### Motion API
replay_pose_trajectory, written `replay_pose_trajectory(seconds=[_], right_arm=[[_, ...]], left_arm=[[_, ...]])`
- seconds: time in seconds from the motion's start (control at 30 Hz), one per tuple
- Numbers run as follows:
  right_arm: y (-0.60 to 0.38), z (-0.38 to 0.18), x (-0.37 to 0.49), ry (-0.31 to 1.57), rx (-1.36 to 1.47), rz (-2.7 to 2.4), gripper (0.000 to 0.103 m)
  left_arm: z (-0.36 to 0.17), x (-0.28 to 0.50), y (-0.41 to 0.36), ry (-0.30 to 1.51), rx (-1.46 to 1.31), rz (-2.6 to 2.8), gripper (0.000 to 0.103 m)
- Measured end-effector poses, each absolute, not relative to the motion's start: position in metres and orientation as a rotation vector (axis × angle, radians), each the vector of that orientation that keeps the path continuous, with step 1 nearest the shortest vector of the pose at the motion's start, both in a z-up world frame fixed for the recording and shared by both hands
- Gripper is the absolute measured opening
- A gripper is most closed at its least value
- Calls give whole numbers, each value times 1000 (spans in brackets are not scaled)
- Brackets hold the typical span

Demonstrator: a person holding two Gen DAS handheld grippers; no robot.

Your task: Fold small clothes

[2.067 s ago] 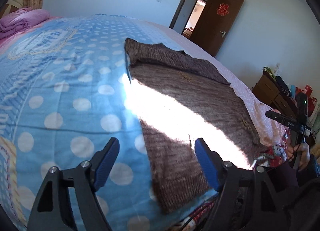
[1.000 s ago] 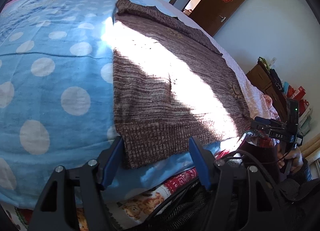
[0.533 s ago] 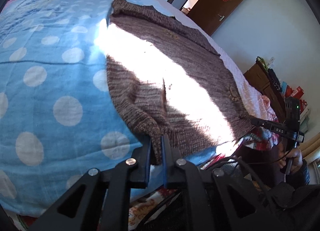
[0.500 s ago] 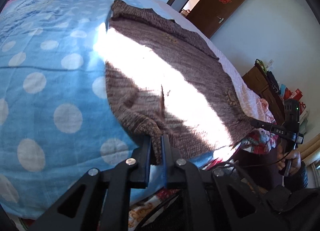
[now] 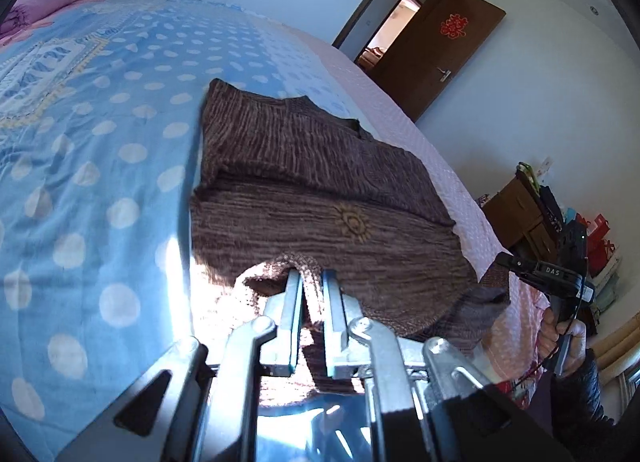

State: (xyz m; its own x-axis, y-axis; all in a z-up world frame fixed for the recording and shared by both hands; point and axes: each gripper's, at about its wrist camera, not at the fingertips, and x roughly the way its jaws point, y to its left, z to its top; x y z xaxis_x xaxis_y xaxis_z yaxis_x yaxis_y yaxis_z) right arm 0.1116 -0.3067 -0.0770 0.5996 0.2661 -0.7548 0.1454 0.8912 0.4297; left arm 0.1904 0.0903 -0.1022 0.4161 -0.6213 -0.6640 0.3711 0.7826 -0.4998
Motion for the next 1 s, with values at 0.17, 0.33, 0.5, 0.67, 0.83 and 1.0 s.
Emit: replay_pose_trajectory(seconds=[0.17,0.33,0.5,0.67,0.83,1.0], right_arm=[[-316,-105,146,953,455,-12,8],[-326,-98,139,875,477,-65,10],[-315,-77,113,786,433,-49,35],[-292,-70,91,755,328,-69,49],[-284,-66,80,753,266,-88,49],[-296,-67,70,761,283,-117,49]], left_arm=[[-123,228,92,1009,-301,-584,10],[-104,223,114,941,-239,-634,44],[-89,200,118,807,-25,-693,69],[-104,213,89,854,44,-729,69],[-137,242,73,972,-60,-715,69],[-139,233,58,925,22,-686,67]])
